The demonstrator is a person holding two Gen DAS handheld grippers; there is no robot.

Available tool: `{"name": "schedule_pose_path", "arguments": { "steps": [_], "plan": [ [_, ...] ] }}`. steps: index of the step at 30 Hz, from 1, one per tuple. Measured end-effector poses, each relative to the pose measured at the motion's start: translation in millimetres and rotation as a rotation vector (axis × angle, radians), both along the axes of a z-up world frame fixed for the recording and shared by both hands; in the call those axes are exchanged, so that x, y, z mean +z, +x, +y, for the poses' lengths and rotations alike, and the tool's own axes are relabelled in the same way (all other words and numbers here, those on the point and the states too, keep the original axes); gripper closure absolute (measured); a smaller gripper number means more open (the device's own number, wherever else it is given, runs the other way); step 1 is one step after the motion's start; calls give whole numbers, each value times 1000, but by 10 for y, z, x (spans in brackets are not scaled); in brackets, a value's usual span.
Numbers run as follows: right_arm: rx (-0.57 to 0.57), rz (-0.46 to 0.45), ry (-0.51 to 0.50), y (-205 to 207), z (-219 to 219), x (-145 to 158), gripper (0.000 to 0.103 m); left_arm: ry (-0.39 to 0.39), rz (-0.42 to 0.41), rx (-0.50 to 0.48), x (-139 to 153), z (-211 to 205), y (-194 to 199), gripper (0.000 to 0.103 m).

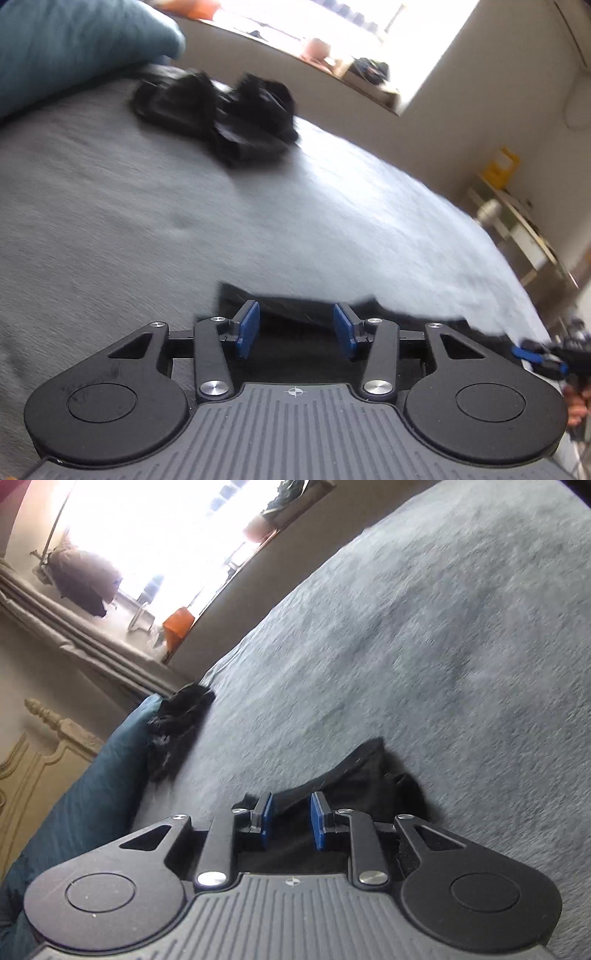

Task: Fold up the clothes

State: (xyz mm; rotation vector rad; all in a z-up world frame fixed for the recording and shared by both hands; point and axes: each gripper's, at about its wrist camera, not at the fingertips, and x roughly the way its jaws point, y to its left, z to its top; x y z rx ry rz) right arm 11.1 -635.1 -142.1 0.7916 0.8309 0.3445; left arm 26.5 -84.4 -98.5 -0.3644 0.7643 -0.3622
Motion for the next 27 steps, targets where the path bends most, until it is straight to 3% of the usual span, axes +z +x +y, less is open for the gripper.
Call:
{"name": "schedule_pose_path", "arguments": {
  "steps": [3, 7, 10, 11, 14, 18, 20, 22, 25, 27],
  "plan": [
    [-7, 59, 48, 67, 13, -138, 74, 34, 23, 3, -81, -59, 4, 59],
    [-251, 71, 66, -32, -394, -195, 74, 22, 27, 86, -37, 116, -71, 59],
    [-333, 48, 107, -211, -621, -137, 73, -15, 32, 66, 93, 191, -221, 58],
    [-336, 43, 118, -263, -659, -115, 73, -24, 41, 36, 126, 177, -287, 58],
    [-203, 63, 131, -392, -503, -74, 73, -41, 92, -100, 146, 51, -517, 58],
    [-104, 118, 133, -680, -264, -137, 72, -26, 195, -220, -40, -60, -874, 58],
    [-102, 146, 131, -829, -241, -179, 72, -2, 243, -194, -161, 21, -1025, 59],
    [-178, 150, 102, -981, -431, -167, 73, -54, 264, -133, -164, 228, -1119, 59],
    [-338, 142, -3, -1186, -724, -7, 71, -60, 271, -30, -59, 510, -1191, 58],
    [-373, 104, -10, -1291, -816, 96, 71, -68, 266, 21, 11, 651, -1227, 57]
  ]
}}
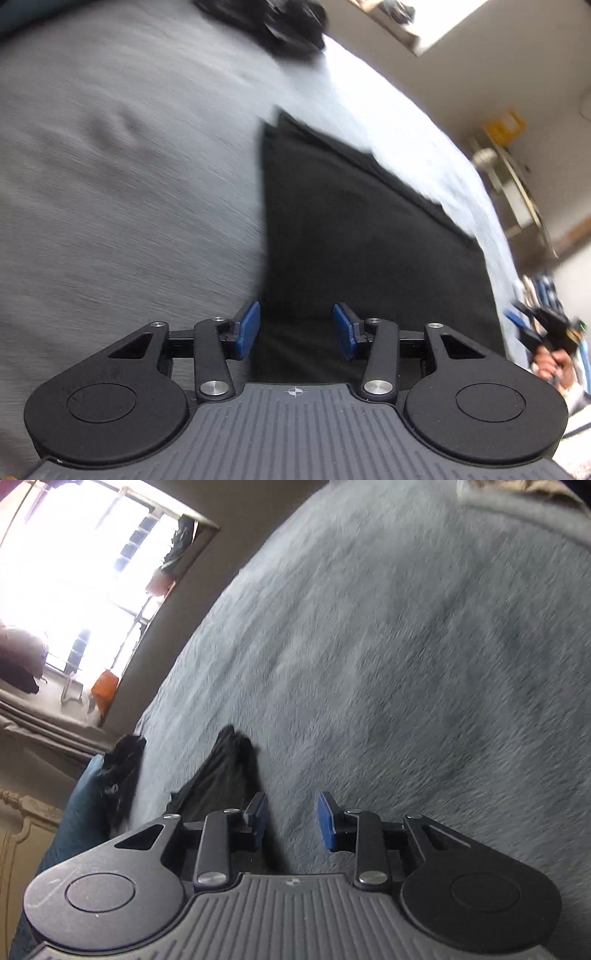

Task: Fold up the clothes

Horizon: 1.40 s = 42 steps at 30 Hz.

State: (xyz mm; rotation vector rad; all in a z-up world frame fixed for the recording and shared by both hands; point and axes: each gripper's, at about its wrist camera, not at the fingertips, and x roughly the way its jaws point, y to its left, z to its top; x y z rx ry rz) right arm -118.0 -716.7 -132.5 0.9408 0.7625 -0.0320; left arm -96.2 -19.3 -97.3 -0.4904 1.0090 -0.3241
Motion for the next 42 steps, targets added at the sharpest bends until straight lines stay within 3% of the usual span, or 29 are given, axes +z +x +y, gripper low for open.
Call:
{"name": "schedule_pose_path", "arguments": {
  "steps": [2, 5, 9, 13, 15, 18, 23, 29, 35, 42],
  "plan": [
    [30, -33, 25, -38, 52, 63, 71, -14, -27, 7, 70, 25, -7, 57],
    [204, -26, 32, 60, 412, 84, 71, -56, -41, -47, 79, -108, 18, 56],
    [433, 6, 44, 157, 1040, 22, 71, -64, 2, -178, -50, -390, -2, 56],
    [559, 64, 46, 100, 1285, -56, 71, -24, 58, -284, -183, -531, -96, 56],
    [558, 99, 16, 55, 1206, -62, 71, 18, 77, -297, -210, -489, -152, 57],
    [453, 115, -18, -64, 899, -26, 71, 36, 98, -250, -161, -286, -221, 57],
    [368, 79, -69, -164, 655, 128, 70, 97, 95, -180, -2, -98, -271, 56],
    [522, 40, -39, 15, 1073, 165, 70, 68, 21, -224, 144, -224, -135, 56],
    [705, 7, -84, 272, 1574, 284, 69, 38, -30, -322, 172, -681, 97, 51],
    [777, -21, -133, 303, 1932, 320, 65, 32, -22, -285, 73, -1044, 219, 49]
  ]
}}
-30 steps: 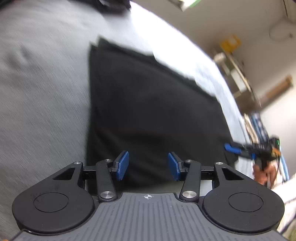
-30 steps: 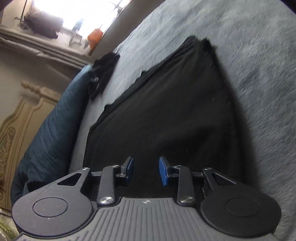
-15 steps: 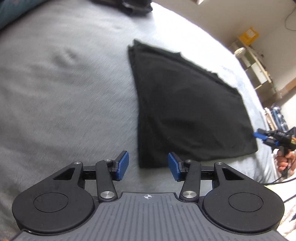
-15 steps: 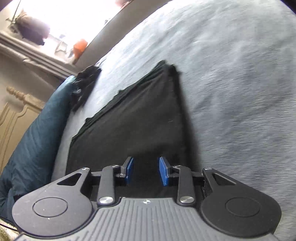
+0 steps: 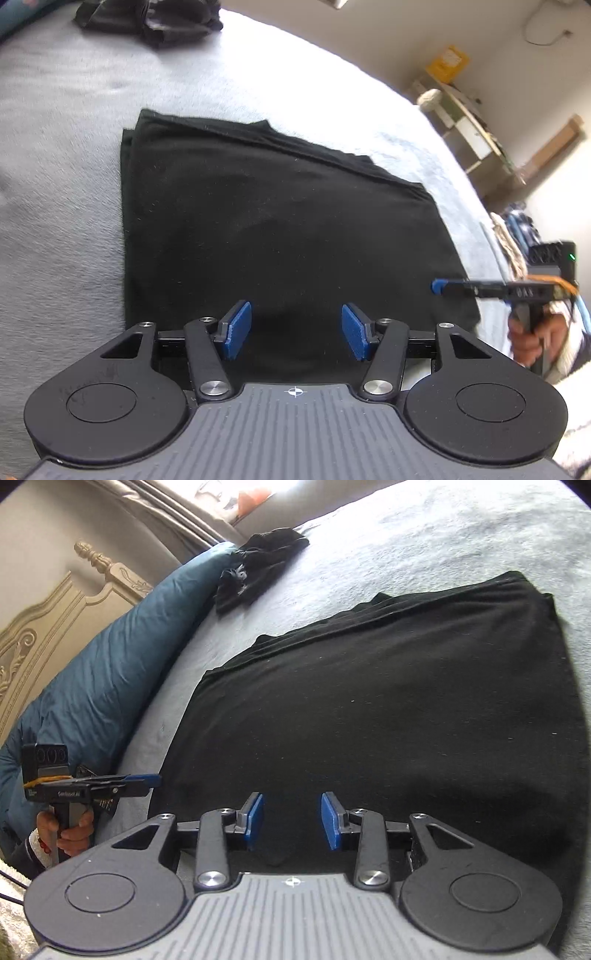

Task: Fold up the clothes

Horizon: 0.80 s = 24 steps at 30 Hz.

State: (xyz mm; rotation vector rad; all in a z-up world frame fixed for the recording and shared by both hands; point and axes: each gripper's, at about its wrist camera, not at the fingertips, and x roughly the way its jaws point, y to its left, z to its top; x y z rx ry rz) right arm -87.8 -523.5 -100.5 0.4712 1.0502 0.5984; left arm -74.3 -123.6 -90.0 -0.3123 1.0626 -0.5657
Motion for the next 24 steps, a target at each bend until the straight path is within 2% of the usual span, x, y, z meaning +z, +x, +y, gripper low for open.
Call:
{"name": "schedule_pose_path", "arguments": {
  "steps": [6, 12, 17, 21, 24],
  "plan": [
    [53, -8, -53, -65, 208, -55, 61, 105, -31, -13, -3, -263, -60, 48],
    [83, -26, -126, -75, 335, -64, 60, 180, -70, 16, 40, -391, -96, 41],
    [91, -44, -150, -110, 375, -56, 60, 244, -58, 119, 28, -411, -56, 29],
    [72, -35, -146, -107, 362, -62, 60, 289, -42, 156, 42, -440, -33, 12],
    [57, -22, -142, -89, 340, -84, 60, 337, -65, 167, 51, -497, -45, 7]
  ]
}}
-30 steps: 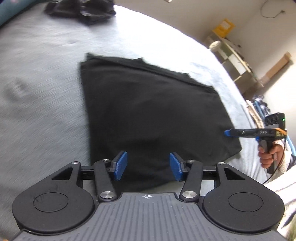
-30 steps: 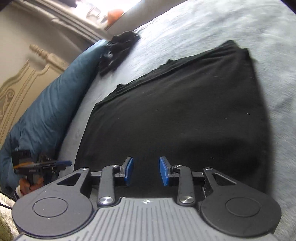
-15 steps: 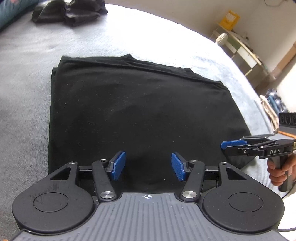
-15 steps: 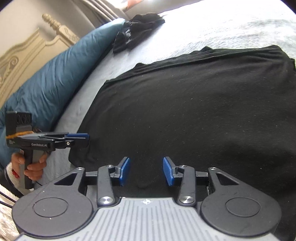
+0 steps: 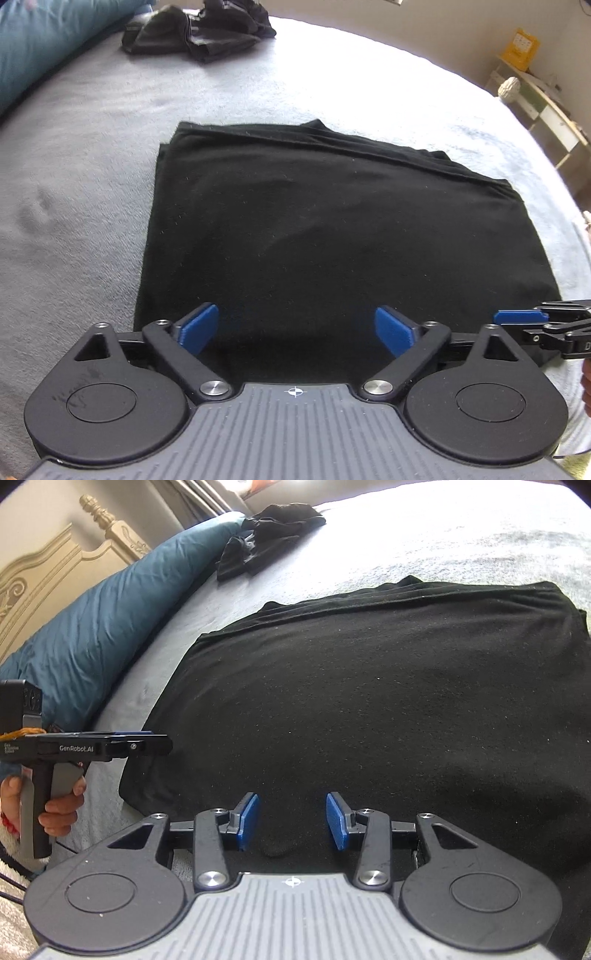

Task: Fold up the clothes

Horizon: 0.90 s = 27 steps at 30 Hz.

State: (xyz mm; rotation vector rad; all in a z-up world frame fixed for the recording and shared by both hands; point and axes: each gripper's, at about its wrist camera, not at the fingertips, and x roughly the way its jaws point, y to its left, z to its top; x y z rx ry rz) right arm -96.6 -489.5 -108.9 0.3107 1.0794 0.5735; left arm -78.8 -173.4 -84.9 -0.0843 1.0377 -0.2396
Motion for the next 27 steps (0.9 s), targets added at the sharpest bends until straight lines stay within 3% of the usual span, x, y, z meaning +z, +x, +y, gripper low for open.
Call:
{"name": "schedule_pose_path", "arguments": {
  "steps": [5, 15, 20, 27],
  "plan": [
    [-56, 19, -3, 73, -131, -50, 60, 142, 16, -12, -60, -162, -9, 7],
    [-362, 29, 62, 294, -731, 8, 59, 171, 94, 64, -103, -166, 35, 5],
    [-341, 53, 112, 314, -685, -22, 59, 207, 117, 97, -131, -177, 43, 5],
    [-269, 40, 88, 348, -507, -23, 59, 234, 127, 113, -141, -167, 46, 4]
  ]
}}
